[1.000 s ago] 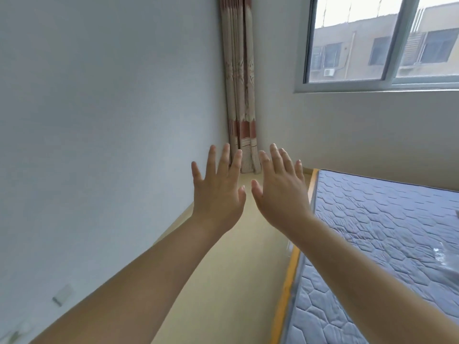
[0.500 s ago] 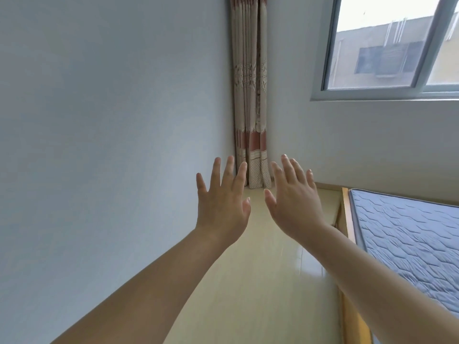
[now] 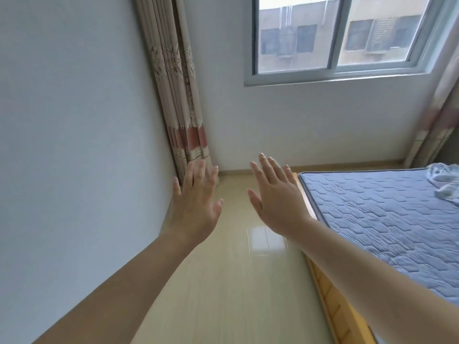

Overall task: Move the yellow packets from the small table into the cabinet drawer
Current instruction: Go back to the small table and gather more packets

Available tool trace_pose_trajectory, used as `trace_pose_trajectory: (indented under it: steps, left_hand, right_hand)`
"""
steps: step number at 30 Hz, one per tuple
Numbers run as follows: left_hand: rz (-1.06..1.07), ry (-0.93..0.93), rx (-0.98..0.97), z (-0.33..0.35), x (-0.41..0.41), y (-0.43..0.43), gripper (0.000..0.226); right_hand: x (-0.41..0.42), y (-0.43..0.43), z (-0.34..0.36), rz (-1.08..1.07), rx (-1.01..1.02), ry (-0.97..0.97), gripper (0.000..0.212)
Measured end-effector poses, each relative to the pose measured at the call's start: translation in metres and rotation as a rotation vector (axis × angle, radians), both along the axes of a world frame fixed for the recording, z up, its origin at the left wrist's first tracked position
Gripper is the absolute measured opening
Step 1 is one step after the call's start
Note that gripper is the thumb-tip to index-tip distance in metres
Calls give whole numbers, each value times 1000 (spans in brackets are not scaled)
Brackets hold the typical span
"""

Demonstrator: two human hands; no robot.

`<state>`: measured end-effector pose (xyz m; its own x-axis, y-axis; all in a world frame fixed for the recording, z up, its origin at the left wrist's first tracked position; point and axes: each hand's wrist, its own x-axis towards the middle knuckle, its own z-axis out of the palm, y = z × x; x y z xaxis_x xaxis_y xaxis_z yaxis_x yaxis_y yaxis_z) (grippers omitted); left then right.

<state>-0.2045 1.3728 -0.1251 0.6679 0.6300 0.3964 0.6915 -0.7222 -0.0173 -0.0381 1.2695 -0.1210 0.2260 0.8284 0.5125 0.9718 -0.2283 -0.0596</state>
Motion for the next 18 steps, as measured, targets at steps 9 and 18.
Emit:
trace_pose_trajectory:
  steps: [9, 18]
  left_hand:
    - [-219, 70, 184, -34, 211, 186, 71]
    - [-283, 122, 94, -48, 394, 363, 72]
  right_hand:
    - [200, 161, -33, -93, 53, -53, 58]
    - [373, 332, -53, -190, -20, -18, 58]
